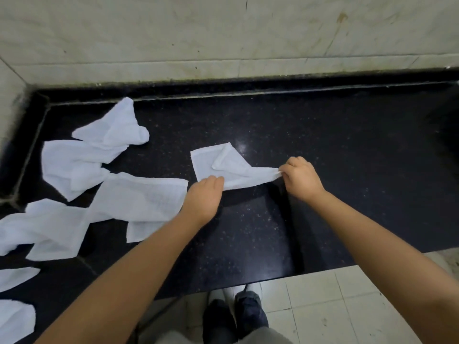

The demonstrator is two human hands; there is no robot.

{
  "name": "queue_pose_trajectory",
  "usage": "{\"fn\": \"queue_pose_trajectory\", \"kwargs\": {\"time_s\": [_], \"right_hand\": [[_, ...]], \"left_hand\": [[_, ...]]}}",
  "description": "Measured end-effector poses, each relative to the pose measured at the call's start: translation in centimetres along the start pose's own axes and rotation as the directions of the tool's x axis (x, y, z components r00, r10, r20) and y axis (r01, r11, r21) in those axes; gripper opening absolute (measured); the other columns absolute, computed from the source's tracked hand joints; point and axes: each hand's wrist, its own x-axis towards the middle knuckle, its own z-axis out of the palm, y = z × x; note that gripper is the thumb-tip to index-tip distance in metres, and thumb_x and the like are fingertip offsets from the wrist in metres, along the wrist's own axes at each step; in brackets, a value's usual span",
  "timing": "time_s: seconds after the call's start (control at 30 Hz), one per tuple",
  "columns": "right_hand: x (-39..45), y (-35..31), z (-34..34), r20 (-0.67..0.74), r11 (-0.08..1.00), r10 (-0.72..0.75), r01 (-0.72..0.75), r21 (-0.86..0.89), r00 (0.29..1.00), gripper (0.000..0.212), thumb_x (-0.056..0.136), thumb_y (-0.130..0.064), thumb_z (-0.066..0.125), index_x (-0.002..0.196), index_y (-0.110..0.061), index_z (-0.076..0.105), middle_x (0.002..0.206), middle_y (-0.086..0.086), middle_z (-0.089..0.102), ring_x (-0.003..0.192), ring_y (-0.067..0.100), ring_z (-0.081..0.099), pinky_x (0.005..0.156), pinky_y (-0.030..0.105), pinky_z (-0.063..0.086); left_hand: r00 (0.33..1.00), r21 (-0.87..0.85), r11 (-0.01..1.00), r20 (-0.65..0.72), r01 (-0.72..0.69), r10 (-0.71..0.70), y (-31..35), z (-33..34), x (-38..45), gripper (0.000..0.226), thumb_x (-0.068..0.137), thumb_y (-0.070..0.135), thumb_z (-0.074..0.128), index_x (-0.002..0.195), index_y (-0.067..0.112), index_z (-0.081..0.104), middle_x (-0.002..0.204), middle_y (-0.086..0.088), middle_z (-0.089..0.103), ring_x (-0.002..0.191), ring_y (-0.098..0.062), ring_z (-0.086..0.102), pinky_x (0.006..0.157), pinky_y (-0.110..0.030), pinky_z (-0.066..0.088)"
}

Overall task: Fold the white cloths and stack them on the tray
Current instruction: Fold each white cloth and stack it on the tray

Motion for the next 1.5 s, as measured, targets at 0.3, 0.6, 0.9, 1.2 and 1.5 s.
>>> {"fn": "queue_pose_trajectory", "kwargs": {"time_s": [0.3,0.6,0.9,1.2,1.5], "right_hand": [[8.9,-0.9,-13.2,-0.488,0.988,0.107,-0.038,0.149,0.866,0.02,0.086,-0.001,0.045,0.092,0.006,0.064,0.091,0.026,0.064,0.089,0.041,0.054,0.072,0.044,0.042],[-1.1,1.1,-10.2,-0.415,0.963,-0.204,0.259,0.079,0.886,0.029,0.079,-0.013,0.039,0.074,0.002,0.063,0.067,0.021,0.061,0.064,0.037,0.057,0.06,0.039,0.049],[-10.8,1.7,-3.0,0.692,0.988,-0.111,0.003,0.156,0.714,0.012,0.085,-0.007,0.048,0.082,-0.003,0.06,0.088,0.012,0.062,0.083,0.026,0.056,0.076,0.033,0.042],[-7.4,2.4,-3.3,0.639,0.973,0.036,-0.172,0.153,0.768,0.023,0.084,-0.001,0.045,0.096,-0.006,0.065,0.096,0.006,0.063,0.088,0.019,0.054,0.073,0.024,0.038],[-4.1,3.2,0.0,0.39,0.889,0.366,-0.442,0.122,0.845,0.025,0.091,-0.009,0.042,0.104,-0.006,0.064,0.107,0.014,0.065,0.094,0.029,0.061,0.072,0.033,0.048]], "left_hand": [[0.854,0.165,0.986,-0.509,-0.024,0.106,-3.3,-14.7,7.8,0.045,0.056,-0.013,0.071,0.091,0.004,0.048,0.066,-0.019,0.056,0.05,-0.031,0.056,0.036,-0.028,0.039],[0.77,0.143,0.959,-0.573,-0.243,0.28,-1.8,-9.2,1.2,0.015,0.08,0.011,0.042,0.085,0.006,0.055,0.064,-0.016,0.056,0.054,-0.031,0.056,0.04,-0.033,0.045],[0.783,-0.178,0.983,0.604,-0.045,0.145,1.5,-1.9,-5.7,0.031,0.093,0.011,0.042,0.062,0.013,0.046,0.07,-0.001,0.05,0.073,-0.019,0.05,0.065,-0.029,0.037],[0.761,-0.215,0.95,0.648,0.226,-0.035,1.8,-2.0,-2.0,0.027,0.095,0.009,0.041,0.121,0.008,0.05,0.11,-0.01,0.055,0.088,-0.023,0.06,0.07,-0.028,0.045],[0.892,0.052,0.951,0.335,0.305,-0.304,2.4,0.1,2.7,0.024,0.096,0.011,0.041,0.115,0.01,0.055,0.117,-0.01,0.055,0.108,-0.026,0.052,0.085,-0.034,0.047]]}}
